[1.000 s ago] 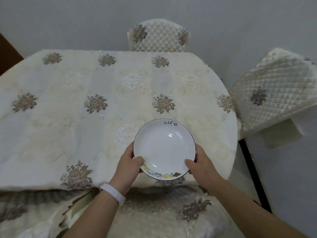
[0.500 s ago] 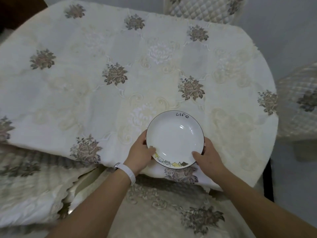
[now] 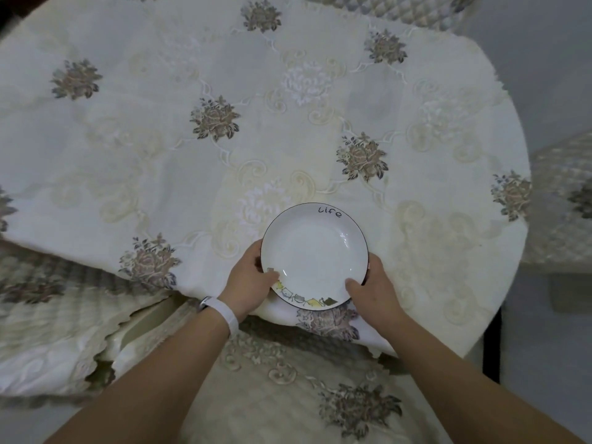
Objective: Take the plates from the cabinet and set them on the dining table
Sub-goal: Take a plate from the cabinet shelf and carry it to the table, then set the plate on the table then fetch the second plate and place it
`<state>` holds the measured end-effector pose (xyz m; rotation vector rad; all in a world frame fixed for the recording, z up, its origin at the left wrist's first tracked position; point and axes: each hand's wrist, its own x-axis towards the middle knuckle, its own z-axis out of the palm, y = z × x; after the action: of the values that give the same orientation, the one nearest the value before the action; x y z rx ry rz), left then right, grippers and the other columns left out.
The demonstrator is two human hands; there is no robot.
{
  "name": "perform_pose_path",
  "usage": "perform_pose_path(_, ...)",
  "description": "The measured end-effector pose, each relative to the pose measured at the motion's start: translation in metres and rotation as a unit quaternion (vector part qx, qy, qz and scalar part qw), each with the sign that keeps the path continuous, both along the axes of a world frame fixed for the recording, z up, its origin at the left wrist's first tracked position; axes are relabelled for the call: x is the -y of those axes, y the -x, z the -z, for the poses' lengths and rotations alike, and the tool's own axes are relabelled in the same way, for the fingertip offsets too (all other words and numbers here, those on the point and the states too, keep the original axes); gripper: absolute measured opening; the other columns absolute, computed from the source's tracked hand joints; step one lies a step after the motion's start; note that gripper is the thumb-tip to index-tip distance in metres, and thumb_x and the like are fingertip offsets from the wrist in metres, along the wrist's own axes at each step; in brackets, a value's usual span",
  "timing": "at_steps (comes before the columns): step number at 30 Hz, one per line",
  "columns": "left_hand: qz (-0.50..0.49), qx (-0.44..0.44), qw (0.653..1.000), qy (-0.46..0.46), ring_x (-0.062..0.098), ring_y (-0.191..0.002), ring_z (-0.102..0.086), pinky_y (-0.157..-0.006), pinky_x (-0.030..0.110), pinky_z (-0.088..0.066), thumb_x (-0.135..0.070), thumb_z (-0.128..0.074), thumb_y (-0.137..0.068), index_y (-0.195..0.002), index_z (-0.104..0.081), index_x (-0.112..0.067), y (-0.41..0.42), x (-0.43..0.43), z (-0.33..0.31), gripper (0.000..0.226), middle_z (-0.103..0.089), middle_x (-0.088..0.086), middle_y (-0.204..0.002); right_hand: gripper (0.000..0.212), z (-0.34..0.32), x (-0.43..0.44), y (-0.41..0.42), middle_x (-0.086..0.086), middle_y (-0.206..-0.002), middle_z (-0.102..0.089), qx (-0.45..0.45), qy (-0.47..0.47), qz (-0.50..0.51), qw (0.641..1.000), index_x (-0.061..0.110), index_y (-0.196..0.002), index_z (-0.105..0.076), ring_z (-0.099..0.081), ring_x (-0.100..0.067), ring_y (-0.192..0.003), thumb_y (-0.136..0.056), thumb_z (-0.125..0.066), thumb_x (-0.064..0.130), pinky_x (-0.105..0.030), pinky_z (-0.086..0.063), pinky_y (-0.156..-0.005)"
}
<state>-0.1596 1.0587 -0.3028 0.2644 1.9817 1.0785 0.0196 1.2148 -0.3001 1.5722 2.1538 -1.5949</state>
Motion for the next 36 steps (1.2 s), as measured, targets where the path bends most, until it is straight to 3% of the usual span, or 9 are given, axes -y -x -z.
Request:
perform_pose_path(4, -0.002, 0.007, 1.0, 0.018, 0.016, -0.097, -0.065, -0.088, 0.042, -0.054, -0.006, -0.066, -0.083, -0.13, -0.052, -0.029, 0.0, 0.001, -0.003, 0.054, -0.067, -0.006, -0.107, 0.051, -0.001, -0.001, -0.002, 0.004, -0.104, -0.062, -0.004, 0.005, -0.001, 1.0, 0.02, -0.136, -0.039, -0.059, -0.004, -0.079, -0.089, -0.058, 0.013, -0.019, -0.043, -0.059)
perform_pose_path(9, -0.04, 0.03, 0.999, 0.022, 0.029, -0.09, -0.068, -0.077, 0.04, -0.055, -0.011, -0.065, -0.087, -0.123, -0.058, -0.023, 0.006, 0.009, -0.018, 0.038, -0.068, 0.005, -0.102, 0.038, -0.005, -0.006, -0.011, 0.006, -0.091, -0.063, -0.018, -0.018, 0.025, 0.999, 0.021, -0.13, -0.048, -0.061, -0.013, -0.079, -0.093, -0.056, 0.019, -0.03, -0.045, -0.067)
perform_pose_path(12, -0.068, -0.02, 0.997, 0.029, 0.026, -0.096, -0.065, -0.089, 0.043, -0.053, -0.016, -0.063, -0.088, -0.118, -0.061, -0.026, 0.009, 0.021, -0.031, 0.031, -0.064, 0.001, -0.105, 0.04, -0.01, -0.014, -0.02, 0.002, -0.106, -0.059, -0.014, -0.063, -0.029, 0.997, 0.018, -0.133, -0.048, -0.059, -0.012, -0.086, -0.094, -0.056, 0.022, -0.032, -0.047, -0.077)
perform_pose_path(15, -0.067, -0.093, 0.993, 0.026, 0.014, -0.092, -0.061, -0.083, 0.032, -0.05, -0.018, -0.061, -0.09, -0.113, -0.062, -0.03, 0.006, 0.027, -0.053, 0.026, -0.063, -0.004, -0.11, 0.044, -0.024, -0.025, -0.026, -0.002, -0.129, -0.052, -0.021, -0.142, -0.105, 0.984, 0.014, -0.137, -0.048, -0.053, -0.015, -0.112, -0.095, -0.057, 0.023, -0.03, -0.041, -0.094)
perform_pose_path(17, -0.051, -0.141, 0.988, 0.029, 0.01, -0.095, -0.059, -0.081, 0.028, -0.047, -0.019, -0.06, -0.091, -0.115, -0.063, -0.029, -0.004, 0.03, -0.071, 0.026, -0.062, -0.006, -0.115, 0.042, -0.038, -0.032, -0.027, -0.006, -0.131, -0.054, -0.041, -0.202, -0.164, 0.965, 0.01, -0.133, -0.052, -0.05, -0.021, -0.119, -0.093, -0.06, 0.021, -0.026, -0.034, -0.095)
perform_pose_path(21, 0.021, -0.256, 0.965, 0.052, 0.005, -0.11, -0.048, -0.097, 0.027, -0.037, -0.023, -0.058, -0.093, -0.124, -0.061, -0.024, -0.034, 0.04, -0.109, 0.031, -0.054, -0.012, -0.121, 0.04, -0.074, -0.044, -0.023, -0.01, -0.128, -0.059, -0.053, -0.293, -0.268, 0.916, 0.007, -0.129, -0.056, -0.053, -0.03, -0.116, -0.092, -0.062, 0.022, -0.034, -0.038, -0.094)
perform_pose_path(25, 0.086, -0.379, 0.917, 0.087, 0.017, -0.116, -0.052, -0.098, 0.031, -0.041, -0.026, -0.057, -0.091, -0.132, -0.056, -0.019, -0.062, 0.055, -0.141, 0.042, -0.057, -0.002, -0.129, 0.04, -0.116, -0.044, -0.014, -0.007, -0.131, -0.059, -0.058, -0.352, -0.351, 0.866, 0.01, -0.13, -0.056, -0.052, -0.03, -0.119, -0.095, -0.055, 0.03, -0.04, -0.04, -0.096)
perform_pose_path(30, 0.064, -0.476, 0.865, 0.142, 0.024, -0.123, -0.051, -0.102, 0.039, -0.041, -0.037, -0.052, -0.087, -0.13, -0.059, -0.019, -0.09, 0.088, -0.169, 0.048, -0.058, 0.005, -0.133, 0.053, -0.156, -0.013, -0.001, -0.007, -0.124, -0.063, -0.102, -0.413, -0.434, 0.794, 0.012, -0.123, -0.062, -0.057, -0.031, -0.112, -0.089, -0.038, 0.044, -0.044, -0.046, -0.091)
perform_pose_path(36, 0.028, -0.525, 0.833, 0.175, 0.019, -0.119, -0.055, -0.099, 0.039, -0.045, -0.041, -0.054, -0.087, -0.125, -0.063, -0.02, -0.11, 0.146, -0.193, 0.045, -0.063, 0.001, -0.127, 0.052, -0.182, 0.049, 0.027, -0.009, -0.122, -0.064, -0.158, -0.43, -0.515, 0.724, 0.013, -0.118, -0.065, -0.059, -0.033, -0.109, -0.086, -0.038, 0.043, -0.044, -0.049, -0.087)
